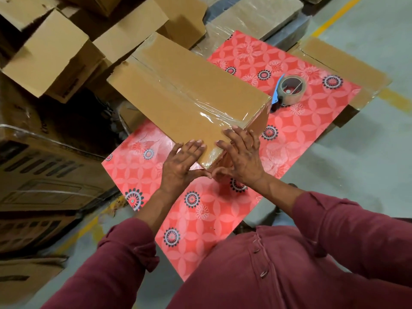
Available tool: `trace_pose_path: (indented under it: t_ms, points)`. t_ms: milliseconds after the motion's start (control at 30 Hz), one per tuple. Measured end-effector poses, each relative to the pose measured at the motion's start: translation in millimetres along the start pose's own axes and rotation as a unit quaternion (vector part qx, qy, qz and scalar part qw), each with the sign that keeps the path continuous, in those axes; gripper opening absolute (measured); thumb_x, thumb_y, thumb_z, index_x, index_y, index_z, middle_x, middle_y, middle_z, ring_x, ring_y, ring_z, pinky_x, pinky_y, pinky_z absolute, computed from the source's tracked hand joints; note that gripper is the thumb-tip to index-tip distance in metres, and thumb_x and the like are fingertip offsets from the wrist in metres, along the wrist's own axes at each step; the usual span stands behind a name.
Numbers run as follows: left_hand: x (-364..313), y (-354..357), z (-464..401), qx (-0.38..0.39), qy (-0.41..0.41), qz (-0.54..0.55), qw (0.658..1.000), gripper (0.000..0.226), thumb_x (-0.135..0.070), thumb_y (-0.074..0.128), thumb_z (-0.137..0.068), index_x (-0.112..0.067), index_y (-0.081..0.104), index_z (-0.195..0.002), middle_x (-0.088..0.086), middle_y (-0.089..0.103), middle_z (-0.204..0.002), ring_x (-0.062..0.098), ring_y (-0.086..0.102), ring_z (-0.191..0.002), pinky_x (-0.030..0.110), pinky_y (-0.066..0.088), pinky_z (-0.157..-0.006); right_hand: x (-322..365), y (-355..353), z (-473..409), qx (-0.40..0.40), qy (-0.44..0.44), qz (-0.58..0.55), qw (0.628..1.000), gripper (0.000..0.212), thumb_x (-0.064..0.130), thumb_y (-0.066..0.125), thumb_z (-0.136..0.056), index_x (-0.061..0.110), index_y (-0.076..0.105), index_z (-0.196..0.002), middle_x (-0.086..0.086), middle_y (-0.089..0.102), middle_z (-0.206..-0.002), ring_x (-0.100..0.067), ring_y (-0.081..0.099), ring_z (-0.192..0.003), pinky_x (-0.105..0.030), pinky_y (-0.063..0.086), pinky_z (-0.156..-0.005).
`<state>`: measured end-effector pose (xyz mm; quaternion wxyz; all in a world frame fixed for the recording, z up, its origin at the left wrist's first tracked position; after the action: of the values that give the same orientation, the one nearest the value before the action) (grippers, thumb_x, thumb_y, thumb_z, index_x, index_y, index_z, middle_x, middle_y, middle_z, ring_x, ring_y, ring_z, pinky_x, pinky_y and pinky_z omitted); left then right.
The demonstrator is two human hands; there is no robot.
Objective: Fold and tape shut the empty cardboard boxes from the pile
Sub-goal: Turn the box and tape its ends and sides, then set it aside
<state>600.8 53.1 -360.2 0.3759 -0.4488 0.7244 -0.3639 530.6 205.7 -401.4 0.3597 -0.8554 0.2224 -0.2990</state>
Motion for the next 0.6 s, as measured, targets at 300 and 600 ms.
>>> trace_pose_path:
  t_ms: [300, 600]
  points:
    - [18.5, -3.3, 14.0, 0.036, -0.113, 0.187, 0.975, 0.053, -0.043, 0.062, -0.102, -0.012, 0.06, -0.144, 0.001, 0.054, -0.153, 0.017, 0.04, -0.151, 0.034, 0.027, -0.127, 4.3, -18.1, 5.1, 0.096, -0.044, 0.005, 0.994, 0.066, 0.043, 0.066, -0.095, 0.027, 0.043, -0.155, -0.007, 0.026, -0.169, -0.032, 0.015, -0.158, -0.072, 0.016, -0.117]
    - [31.5, -1.3, 28.3, -0.151, -0.581, 0.312, 0.737, 0.071, -0.058, 0.058, -0.101, -0.031, 0.033, -0.161, -0.004, 0.029, -0.169, 0.015, 0.032, -0.153, 0.039, 0.032, -0.124, -123.4, -45.7, -108.8, 0.159, 0.289, -0.077, 0.941, 0.05, 0.041, 0.043, -0.106, 0.005, 0.057, -0.139, -0.026, 0.059, -0.139, -0.043, 0.055, -0.13, -0.047, 0.046, -0.102]
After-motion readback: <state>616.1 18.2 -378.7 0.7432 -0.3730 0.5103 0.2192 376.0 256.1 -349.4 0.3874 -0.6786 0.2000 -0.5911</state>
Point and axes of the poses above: each hand's wrist, its own z-axis away from the middle knuckle, its own y-axis out of the palm, x = y × z, the point moved 10 cm from there along -z, towards the middle knuckle
